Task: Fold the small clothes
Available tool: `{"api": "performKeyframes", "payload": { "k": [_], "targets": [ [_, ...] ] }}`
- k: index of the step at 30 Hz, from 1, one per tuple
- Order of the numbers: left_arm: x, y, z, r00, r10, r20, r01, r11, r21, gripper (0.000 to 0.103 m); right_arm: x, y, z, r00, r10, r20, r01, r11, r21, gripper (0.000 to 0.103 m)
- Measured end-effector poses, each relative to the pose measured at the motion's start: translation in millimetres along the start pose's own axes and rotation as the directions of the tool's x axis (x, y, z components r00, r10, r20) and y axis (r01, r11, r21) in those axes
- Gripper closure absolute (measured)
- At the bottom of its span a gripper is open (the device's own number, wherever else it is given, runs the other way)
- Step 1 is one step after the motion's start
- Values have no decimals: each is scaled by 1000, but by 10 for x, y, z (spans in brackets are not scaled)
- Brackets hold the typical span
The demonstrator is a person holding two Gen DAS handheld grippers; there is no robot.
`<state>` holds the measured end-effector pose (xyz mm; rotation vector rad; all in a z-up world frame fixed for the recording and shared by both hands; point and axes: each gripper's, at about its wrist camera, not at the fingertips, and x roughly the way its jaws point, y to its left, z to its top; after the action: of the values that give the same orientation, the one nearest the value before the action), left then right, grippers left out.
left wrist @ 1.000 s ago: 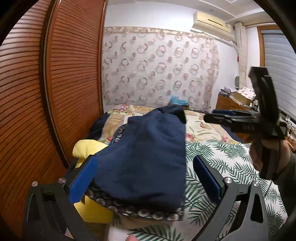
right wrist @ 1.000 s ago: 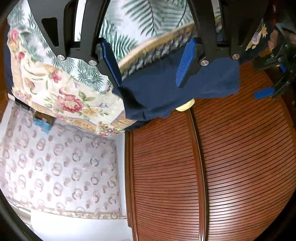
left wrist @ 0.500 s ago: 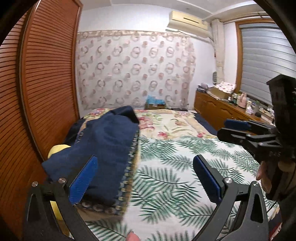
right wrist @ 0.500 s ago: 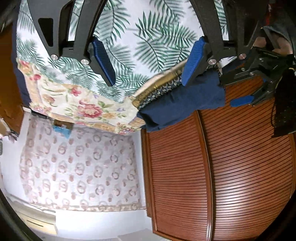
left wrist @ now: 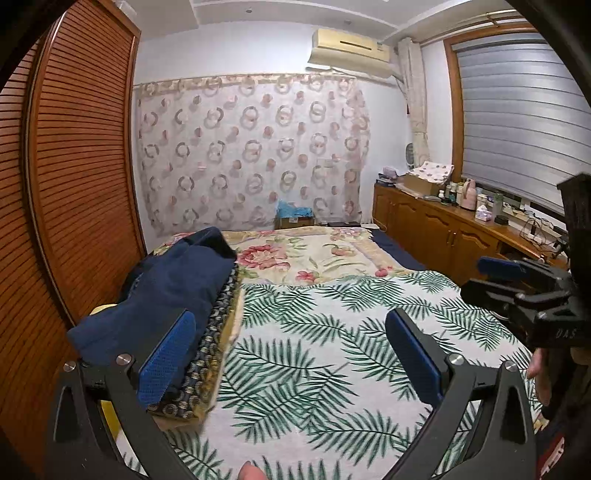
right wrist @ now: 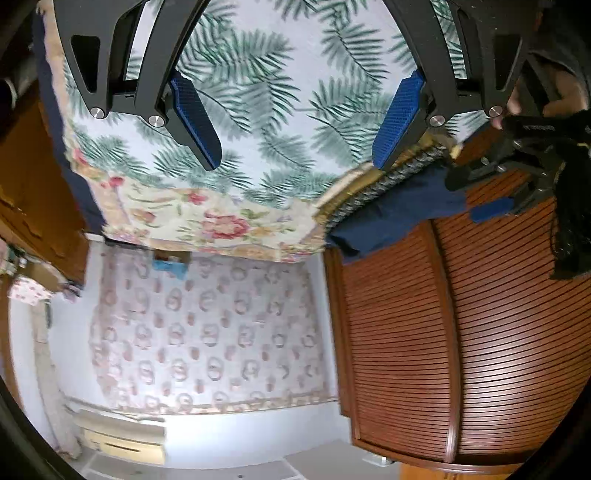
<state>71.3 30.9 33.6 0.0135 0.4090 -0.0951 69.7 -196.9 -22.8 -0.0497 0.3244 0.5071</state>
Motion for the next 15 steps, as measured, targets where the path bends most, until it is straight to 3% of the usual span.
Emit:
{"api": "performKeyframes", "payload": {
  "k": [8, 15],
  "targets": [
    [55, -315, 1, 999, -41, -30, 42, 999, 17, 0, -282, 2, -108, 993, -118, 7, 118, 991, 67, 18],
    [-4, -516, 137, 997, -70, -16, 70, 997, 10, 0, -501, 174, 6, 975, -219, 47, 214, 972, 95, 18]
  ]
}}
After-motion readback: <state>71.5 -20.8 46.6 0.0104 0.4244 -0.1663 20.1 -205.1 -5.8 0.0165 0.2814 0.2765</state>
